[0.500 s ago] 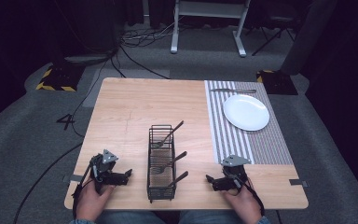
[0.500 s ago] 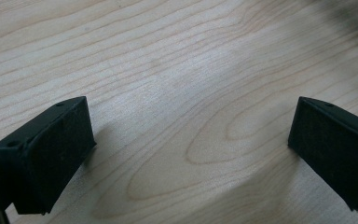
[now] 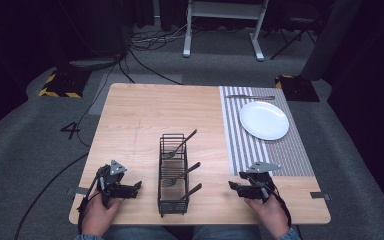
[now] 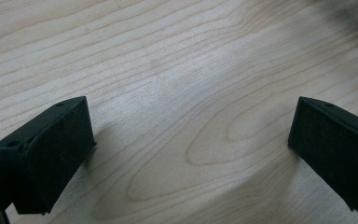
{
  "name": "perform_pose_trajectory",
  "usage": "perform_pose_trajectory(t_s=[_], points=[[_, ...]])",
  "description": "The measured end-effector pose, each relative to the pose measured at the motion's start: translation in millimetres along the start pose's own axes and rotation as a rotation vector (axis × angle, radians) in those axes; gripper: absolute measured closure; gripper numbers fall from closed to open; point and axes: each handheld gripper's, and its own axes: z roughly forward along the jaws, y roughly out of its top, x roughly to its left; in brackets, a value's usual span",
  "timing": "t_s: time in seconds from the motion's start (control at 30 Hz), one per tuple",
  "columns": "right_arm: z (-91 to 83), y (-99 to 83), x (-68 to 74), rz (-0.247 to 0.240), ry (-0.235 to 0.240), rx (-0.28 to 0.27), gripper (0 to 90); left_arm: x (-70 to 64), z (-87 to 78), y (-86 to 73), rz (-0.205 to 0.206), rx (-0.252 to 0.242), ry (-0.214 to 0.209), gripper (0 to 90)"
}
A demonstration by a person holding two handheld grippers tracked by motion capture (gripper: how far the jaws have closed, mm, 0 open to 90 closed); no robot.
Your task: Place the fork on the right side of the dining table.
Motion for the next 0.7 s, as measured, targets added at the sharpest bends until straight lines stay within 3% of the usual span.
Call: perform_pose_trajectory(t_s=[0.13,0.27,0.5,0.7], points=[[-5.9,8.5,0.7,-0.017,0.032,0.030,42.3,0.0,0.0,0.0,0.000,0.000,0.000,0.2],[-12.3,14.7,2.3,-0.038,0.034,0.042,43.3,0.0,0.0,0.0,0.000,0.000,0.000,0.2],[-18.6,19.6,2.5,-0.050,0.040,0.037,43.6,-0.1,0.0,0.0,-0.001,0.000,-0.001,0.2],[-22.7,36.1,8.2,-0.089,0.046,0.021,45.4,0.5,0.0,0.0,0.000,-0.002,-0.001,0.4]])
